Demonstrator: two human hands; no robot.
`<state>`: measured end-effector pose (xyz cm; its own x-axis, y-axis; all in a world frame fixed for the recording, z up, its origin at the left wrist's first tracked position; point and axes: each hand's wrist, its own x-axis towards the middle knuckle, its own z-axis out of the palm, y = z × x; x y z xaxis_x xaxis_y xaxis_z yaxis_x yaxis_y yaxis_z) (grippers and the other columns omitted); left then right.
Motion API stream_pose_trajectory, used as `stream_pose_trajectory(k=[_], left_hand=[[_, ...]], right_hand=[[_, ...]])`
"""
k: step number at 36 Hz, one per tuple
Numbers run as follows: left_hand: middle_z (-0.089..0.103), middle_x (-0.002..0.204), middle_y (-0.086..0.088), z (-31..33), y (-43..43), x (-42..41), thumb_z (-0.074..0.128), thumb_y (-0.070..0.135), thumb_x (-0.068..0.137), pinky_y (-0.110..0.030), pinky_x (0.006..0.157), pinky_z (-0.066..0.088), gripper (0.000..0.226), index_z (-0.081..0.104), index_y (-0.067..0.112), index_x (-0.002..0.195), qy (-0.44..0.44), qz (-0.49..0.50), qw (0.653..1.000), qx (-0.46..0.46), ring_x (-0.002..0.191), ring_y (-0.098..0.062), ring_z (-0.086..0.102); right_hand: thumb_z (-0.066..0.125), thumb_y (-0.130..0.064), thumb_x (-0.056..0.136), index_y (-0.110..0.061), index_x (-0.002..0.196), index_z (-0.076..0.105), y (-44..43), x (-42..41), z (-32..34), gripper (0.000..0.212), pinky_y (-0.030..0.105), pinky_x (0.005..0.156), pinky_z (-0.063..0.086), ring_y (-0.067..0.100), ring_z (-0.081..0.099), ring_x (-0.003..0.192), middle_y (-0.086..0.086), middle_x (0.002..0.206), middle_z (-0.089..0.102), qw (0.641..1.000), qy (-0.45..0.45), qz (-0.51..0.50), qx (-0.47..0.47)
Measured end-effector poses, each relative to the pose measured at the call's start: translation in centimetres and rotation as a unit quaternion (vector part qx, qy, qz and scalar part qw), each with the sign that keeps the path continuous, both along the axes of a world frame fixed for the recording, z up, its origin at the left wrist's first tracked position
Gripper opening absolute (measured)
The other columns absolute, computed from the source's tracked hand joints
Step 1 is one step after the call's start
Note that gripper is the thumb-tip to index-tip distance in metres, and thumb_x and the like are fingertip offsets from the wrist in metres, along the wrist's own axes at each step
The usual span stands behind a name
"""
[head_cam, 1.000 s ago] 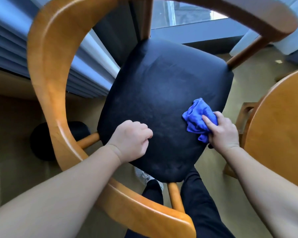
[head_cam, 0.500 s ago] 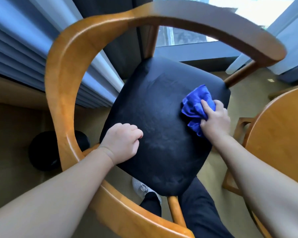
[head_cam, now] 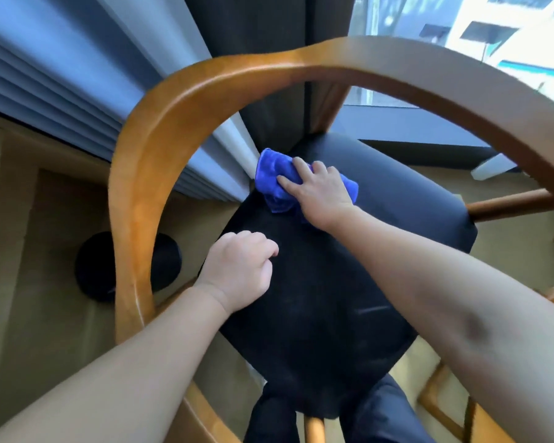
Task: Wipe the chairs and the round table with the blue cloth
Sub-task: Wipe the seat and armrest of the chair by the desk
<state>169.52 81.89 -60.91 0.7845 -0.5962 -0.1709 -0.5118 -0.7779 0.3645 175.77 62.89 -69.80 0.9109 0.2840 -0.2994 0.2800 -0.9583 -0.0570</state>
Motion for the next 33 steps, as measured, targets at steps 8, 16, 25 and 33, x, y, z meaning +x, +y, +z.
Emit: stream_pose_trajectory(k=[8,16,25,33], left_hand=[[0.062,0.068,0.003,-1.8,0.4,1.0,0.040,0.016,0.071,-0.036,0.055,0.046,0.029,0.068,0.014,0.075,0.004,0.020,1.000,-0.001,0.059,-0.023,0.056],[0.062,0.068,0.004,-2.6,-0.6,2.6,0.038,0.016,0.071,-0.034,0.061,0.043,0.030,0.068,0.015,0.075,0.016,0.026,0.999,0.014,0.061,-0.023,0.057],[0.064,0.070,0.003,-2.3,-2.0,3.7,0.036,0.018,0.072,-0.030,0.063,0.047,0.034,0.069,0.014,0.078,0.037,0.014,0.999,0.022,0.064,-0.023,0.058],[0.063,0.070,0.004,-2.6,-3.9,3.2,0.035,0.019,0.072,-0.030,0.063,0.043,0.034,0.068,0.015,0.077,0.032,-0.003,0.999,0.011,0.063,-0.022,0.057]], right_hand=[[0.059,-0.055,0.081,-0.035,0.139,0.037,-1.3,0.7,-3.3,0.065,0.040,0.074,0.042,0.033,0.048,0.095,0.011,0.138,0.039,0.999,0.014,0.051,0.007],[0.056,-0.037,0.086,-0.035,0.141,0.039,-3.2,3.4,-3.1,0.058,0.038,0.065,0.035,0.034,0.049,0.092,0.013,0.130,0.042,0.999,0.034,0.031,0.017],[0.057,-0.031,0.084,-0.033,0.137,0.042,-9.7,4.1,-2.8,0.055,0.043,0.074,0.040,0.040,0.050,0.099,0.016,0.127,0.043,0.991,0.026,-0.131,0.007],[0.057,-0.033,0.085,-0.033,0.143,0.036,-12.4,0.6,-3.2,0.062,0.044,0.080,0.043,0.040,0.049,0.099,0.015,0.132,0.040,0.962,0.032,-0.272,0.016]])
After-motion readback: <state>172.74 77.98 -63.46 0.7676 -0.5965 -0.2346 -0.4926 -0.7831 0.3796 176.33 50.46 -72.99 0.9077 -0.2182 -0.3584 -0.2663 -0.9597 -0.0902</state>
